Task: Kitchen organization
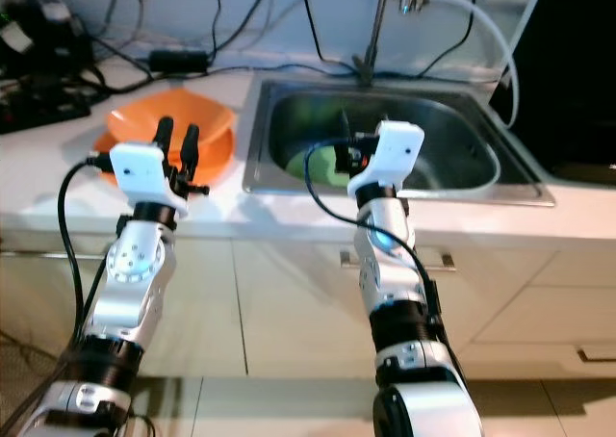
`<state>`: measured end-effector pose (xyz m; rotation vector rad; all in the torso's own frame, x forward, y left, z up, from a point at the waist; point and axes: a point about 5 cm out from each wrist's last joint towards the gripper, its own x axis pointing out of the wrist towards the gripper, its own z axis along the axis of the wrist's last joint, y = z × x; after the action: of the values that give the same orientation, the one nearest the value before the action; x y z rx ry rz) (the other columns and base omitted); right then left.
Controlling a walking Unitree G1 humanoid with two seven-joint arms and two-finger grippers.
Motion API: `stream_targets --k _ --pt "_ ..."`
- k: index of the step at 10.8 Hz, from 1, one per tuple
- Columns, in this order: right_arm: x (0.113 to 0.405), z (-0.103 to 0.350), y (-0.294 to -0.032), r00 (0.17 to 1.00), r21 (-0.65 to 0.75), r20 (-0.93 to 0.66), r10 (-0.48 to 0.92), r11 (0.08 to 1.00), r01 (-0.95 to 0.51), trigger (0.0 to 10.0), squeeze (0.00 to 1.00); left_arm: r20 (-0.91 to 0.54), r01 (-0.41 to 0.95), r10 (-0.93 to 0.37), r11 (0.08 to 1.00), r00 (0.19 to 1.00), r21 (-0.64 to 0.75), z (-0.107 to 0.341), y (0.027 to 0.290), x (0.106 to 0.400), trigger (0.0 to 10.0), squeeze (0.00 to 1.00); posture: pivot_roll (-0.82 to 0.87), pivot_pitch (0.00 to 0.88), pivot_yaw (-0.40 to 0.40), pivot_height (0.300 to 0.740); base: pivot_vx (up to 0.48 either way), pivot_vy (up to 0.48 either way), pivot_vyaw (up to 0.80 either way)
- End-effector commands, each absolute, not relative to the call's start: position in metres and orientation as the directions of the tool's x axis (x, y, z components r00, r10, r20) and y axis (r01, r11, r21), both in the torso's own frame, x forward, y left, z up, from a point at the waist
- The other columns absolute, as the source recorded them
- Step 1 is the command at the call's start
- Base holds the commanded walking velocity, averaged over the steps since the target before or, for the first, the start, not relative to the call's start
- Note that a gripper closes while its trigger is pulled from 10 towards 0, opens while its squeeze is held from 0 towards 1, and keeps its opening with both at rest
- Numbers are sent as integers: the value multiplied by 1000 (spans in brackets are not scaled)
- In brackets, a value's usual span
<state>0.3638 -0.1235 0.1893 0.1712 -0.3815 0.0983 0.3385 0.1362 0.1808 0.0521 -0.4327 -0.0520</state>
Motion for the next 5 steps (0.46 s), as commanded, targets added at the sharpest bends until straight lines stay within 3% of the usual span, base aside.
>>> stream_targets --k 1,2,5 --pt "365 190 -123 923 138 378 66 982 -127 10000 0 416 42 -65 997 907 65 180 135 339 10000 0 205 0 -37 740 412 0 569" --pt "365 190 -123 922 138 382 66 982 -127 10000 0 415 43 -66 997 907 64 179 135 338 10000 0 205 0 -37 740 409 0 638" --pt "364 189 -124 924 143 377 59 982 -121 10000 0 418 49 -71 997 906 64 179 134 337 10000 0 203 0 -35 740 332 0 0"
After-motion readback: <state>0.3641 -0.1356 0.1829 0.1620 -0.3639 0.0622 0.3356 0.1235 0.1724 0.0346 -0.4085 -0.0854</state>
